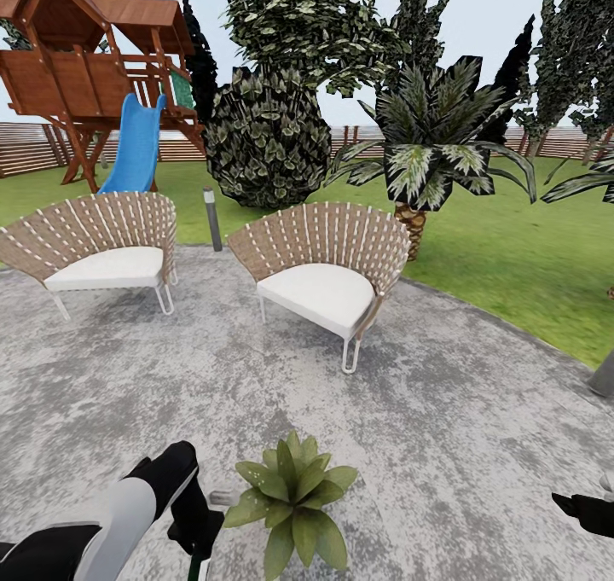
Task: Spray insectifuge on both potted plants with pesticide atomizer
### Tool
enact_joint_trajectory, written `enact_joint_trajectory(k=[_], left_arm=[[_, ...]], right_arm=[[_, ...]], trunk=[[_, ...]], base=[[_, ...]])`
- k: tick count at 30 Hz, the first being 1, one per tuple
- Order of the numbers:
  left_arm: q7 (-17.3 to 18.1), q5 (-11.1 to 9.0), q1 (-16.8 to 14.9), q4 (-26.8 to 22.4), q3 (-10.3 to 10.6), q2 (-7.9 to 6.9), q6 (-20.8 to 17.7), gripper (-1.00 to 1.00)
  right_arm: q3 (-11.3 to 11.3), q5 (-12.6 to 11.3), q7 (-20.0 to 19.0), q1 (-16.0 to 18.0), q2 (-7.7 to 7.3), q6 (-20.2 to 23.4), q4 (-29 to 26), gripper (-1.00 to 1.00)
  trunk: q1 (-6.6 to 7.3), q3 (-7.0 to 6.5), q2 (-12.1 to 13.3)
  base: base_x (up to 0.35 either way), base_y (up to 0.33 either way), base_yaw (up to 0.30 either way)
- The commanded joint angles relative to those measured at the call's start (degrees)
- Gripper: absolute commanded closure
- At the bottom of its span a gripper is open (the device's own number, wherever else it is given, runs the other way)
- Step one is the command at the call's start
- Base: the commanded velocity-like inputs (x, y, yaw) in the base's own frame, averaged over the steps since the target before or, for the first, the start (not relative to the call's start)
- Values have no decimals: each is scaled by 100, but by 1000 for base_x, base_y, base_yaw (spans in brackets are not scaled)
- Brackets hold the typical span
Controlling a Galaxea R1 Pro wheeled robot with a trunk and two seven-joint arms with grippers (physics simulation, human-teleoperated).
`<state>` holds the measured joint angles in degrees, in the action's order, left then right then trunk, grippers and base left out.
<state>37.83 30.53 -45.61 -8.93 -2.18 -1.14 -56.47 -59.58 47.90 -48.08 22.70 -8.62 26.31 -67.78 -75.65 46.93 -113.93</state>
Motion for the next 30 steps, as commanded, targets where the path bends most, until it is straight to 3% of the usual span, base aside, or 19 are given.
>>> enact_joint_trajectory(k=[1, 13, 16, 20, 30], left_arm=[[49, 59, -1, -5, -22, 0, -22, 100], [27, 64, -1, 224, 5, -16, 13, 100], [23, 67, -1, 211, 7, -112, 16, 100], [25, 68, -1, 192, 4, -373, 32, 100], [37, 60, -1, 93, 10, -369, 90, 100]], right_arm=[[-9, 35, -43, 7, 1, 15, -7, -100], [-9, 35, -43, 7, 1, 15, -7, -100], [-9, 35, -43, 9, 1, 15, -7, -100], [-9, 35, -43, 7, 1, 15, -7, -100], [-9, 35, -43, 7, 1, 15, -7, -100]], trunk=[[1, 6, -3], [1, 6, -3], [1, 6, -3], [1, 6, -3], [1, 6, -3]], base=[[0, 0, 0], [0, 0, 0], [0, 0, 0], [0, 0, 0], [0, 0, -1]])
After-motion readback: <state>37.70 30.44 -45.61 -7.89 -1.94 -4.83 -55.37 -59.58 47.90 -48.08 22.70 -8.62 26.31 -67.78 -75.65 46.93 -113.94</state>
